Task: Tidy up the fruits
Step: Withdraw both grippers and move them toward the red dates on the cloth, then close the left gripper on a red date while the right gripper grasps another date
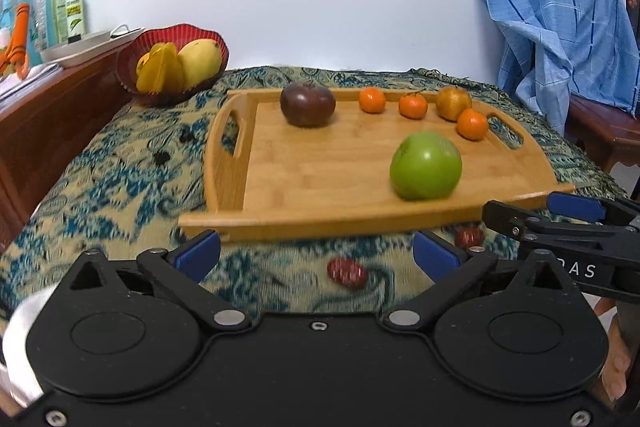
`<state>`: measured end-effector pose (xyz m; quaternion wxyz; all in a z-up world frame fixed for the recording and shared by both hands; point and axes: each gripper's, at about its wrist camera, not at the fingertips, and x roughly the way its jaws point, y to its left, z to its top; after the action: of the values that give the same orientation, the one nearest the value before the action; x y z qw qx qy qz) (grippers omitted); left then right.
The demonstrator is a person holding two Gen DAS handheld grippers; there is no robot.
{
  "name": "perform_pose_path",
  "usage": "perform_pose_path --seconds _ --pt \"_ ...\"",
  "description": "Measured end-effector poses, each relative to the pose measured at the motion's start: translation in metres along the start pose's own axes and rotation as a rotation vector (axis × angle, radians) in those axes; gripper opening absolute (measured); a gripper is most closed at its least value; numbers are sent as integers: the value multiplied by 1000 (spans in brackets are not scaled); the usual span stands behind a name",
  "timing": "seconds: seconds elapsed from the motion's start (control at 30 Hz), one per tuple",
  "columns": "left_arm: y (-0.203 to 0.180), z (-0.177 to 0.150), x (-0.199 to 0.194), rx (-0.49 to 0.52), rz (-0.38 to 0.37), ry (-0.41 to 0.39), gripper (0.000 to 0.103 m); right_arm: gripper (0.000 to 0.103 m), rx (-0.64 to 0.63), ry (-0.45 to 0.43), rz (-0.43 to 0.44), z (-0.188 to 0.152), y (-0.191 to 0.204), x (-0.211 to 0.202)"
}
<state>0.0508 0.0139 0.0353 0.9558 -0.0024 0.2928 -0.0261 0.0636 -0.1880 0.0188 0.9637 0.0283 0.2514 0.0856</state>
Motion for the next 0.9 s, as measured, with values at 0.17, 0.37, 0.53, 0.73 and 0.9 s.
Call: perform_pose_path --seconds 0.17,0.37,0.53,0.73,0.9 --pt "2 -21 -12 -11 3 -2 103 90 -38 -39 -31 -20 6 -18" --pt "-2 -41 -20 11 5 31 103 85 -85 -35 -52 -43 18 -32" --pt "-8 -52 -26 41 2 26 95 75 -60 -20 -79 -59 20 -39" --pt "-9 -64 -30 25 -10 32 71 72 -60 -44 -101 -64 25 -43" --pt "-5 -61 -33 -9 -17 38 50 61 -100 -53 -106 -70 31 -48"
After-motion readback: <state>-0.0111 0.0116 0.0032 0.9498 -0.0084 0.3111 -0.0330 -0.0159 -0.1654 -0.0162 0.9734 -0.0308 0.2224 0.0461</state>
